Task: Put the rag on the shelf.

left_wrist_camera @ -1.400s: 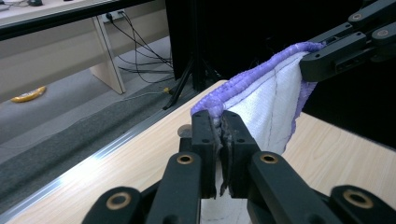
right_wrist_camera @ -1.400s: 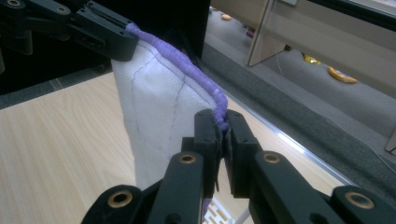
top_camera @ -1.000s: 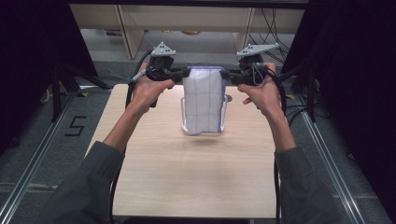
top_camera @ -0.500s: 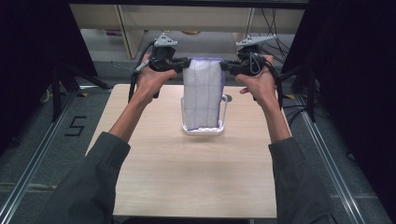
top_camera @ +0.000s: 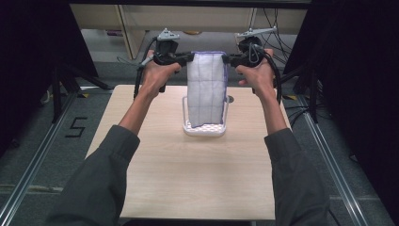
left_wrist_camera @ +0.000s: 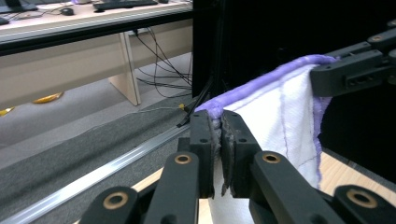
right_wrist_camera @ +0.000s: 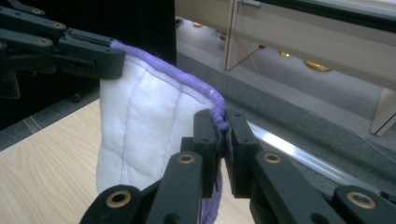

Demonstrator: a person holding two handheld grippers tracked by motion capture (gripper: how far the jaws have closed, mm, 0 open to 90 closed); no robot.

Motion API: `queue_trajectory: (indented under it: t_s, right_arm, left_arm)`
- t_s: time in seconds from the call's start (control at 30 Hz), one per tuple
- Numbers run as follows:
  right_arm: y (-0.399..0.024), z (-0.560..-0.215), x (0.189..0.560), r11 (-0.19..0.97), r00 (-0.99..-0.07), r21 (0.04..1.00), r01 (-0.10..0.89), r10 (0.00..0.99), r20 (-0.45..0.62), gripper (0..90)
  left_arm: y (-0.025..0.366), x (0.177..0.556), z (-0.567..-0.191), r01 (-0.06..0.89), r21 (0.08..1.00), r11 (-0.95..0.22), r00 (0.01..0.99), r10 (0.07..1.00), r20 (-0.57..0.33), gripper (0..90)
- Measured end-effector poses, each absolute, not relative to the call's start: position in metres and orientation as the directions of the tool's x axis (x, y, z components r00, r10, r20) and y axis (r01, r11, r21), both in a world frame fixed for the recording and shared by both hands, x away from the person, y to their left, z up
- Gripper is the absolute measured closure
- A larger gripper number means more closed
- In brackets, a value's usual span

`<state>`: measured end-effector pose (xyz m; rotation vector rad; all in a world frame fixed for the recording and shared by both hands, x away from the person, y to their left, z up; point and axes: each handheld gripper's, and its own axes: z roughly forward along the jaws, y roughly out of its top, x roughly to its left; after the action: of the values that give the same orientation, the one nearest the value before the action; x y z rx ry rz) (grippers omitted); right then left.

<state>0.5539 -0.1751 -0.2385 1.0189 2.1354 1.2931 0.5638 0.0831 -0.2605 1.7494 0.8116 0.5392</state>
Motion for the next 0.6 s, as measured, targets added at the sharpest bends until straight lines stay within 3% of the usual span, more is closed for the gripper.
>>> queue_trajectory:
  t_s: [0.23,0.6]
  right_arm:
    - [-0.169,-0.26,0.577,0.305,-0.614,0.862,0.406,0.789,0.01,84.5]
    - [-0.164,-0.292,0.599,0.324,-0.579,0.819,0.474,0.815,0.013,84.6]
  left_arm:
    - [0.083,0.587,-0.281,0.315,0.937,-0.148,0.638,0.765,-0.094,82.7]
    - [0.08,0.609,-0.312,0.366,0.916,-0.167,0.623,0.775,-0.108,83.0]
